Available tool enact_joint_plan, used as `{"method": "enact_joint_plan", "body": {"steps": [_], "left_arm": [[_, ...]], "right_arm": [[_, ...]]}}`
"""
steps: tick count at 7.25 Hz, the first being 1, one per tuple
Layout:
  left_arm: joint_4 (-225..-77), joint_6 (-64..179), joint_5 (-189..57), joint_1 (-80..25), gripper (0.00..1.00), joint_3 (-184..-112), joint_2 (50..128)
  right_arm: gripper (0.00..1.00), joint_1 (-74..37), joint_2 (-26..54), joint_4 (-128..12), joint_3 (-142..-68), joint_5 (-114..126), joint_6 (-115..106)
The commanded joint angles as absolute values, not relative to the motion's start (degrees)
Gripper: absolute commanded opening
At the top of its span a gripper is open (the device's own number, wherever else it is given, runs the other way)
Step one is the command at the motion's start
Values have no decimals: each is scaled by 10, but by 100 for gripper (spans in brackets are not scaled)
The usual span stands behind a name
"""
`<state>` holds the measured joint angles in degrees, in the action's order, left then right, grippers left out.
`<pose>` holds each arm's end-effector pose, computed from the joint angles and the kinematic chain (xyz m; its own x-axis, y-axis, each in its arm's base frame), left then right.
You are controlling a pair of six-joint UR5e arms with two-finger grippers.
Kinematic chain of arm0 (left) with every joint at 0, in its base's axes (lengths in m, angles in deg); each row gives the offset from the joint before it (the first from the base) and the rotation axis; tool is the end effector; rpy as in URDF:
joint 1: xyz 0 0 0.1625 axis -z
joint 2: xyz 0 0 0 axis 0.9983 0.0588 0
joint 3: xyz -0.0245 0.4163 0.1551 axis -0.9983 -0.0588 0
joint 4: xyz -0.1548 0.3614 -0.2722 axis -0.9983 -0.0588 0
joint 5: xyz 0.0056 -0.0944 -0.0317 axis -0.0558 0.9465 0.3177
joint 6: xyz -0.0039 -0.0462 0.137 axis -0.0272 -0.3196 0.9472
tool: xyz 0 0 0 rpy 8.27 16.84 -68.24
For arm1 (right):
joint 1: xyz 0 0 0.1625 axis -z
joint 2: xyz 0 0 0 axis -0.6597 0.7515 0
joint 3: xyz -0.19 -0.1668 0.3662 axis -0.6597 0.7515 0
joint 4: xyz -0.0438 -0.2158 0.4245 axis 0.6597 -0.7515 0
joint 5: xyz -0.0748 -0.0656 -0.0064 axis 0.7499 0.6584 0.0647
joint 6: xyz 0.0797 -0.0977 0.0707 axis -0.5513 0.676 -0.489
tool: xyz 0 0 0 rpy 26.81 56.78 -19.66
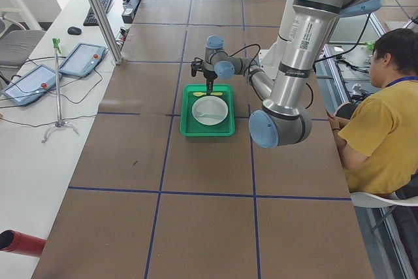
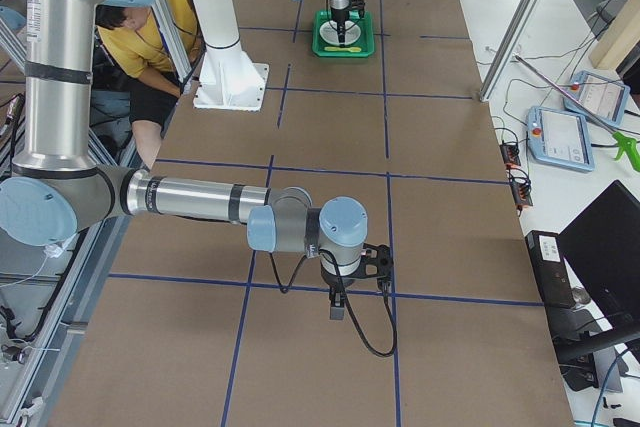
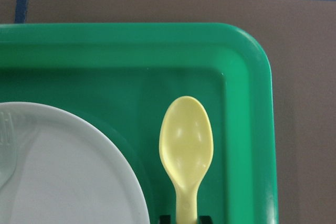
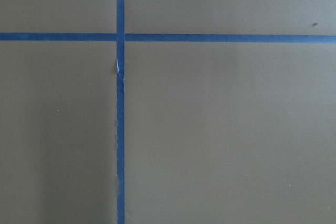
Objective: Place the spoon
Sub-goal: 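Carry the spoon off the plate and lower it onto the tray beside the plate, then open the left gripper and raise it away from the tray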
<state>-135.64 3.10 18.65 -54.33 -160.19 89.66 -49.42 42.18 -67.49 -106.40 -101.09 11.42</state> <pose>0.5451 -0.4550 0.3576 0.6929 -0.0362 -0.7201 0.1141 0.9917 0.0600 0.0456 -0.5000 0.7397 0.7610 0.0180 0.6485 -0.0226 0.9997 -0.0013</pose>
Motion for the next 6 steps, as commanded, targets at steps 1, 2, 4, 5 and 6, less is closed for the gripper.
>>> {"method": "enact_joint_plan", "body": {"steps": [1, 2, 4, 5, 6], "left_arm": [[-1352, 35, 191, -537, 100, -1640, 891], [-1344, 38, 193, -520, 100, -1670, 874], [-1270, 181, 264, -399, 100, -1693, 868], [-1225, 278, 285, -322, 100, -1695, 868], [-1173, 386, 296, -264, 100, -1694, 864]], "right_arm": [[100, -494, 422, -675, -1064, -1011, 114], [100, -494, 422, -675, -1064, -1011, 114], [100, -494, 422, -674, -1064, -1011, 114], [100, -494, 422, -675, -1064, -1011, 114], [100, -494, 422, -675, -1064, -1011, 114]]}}
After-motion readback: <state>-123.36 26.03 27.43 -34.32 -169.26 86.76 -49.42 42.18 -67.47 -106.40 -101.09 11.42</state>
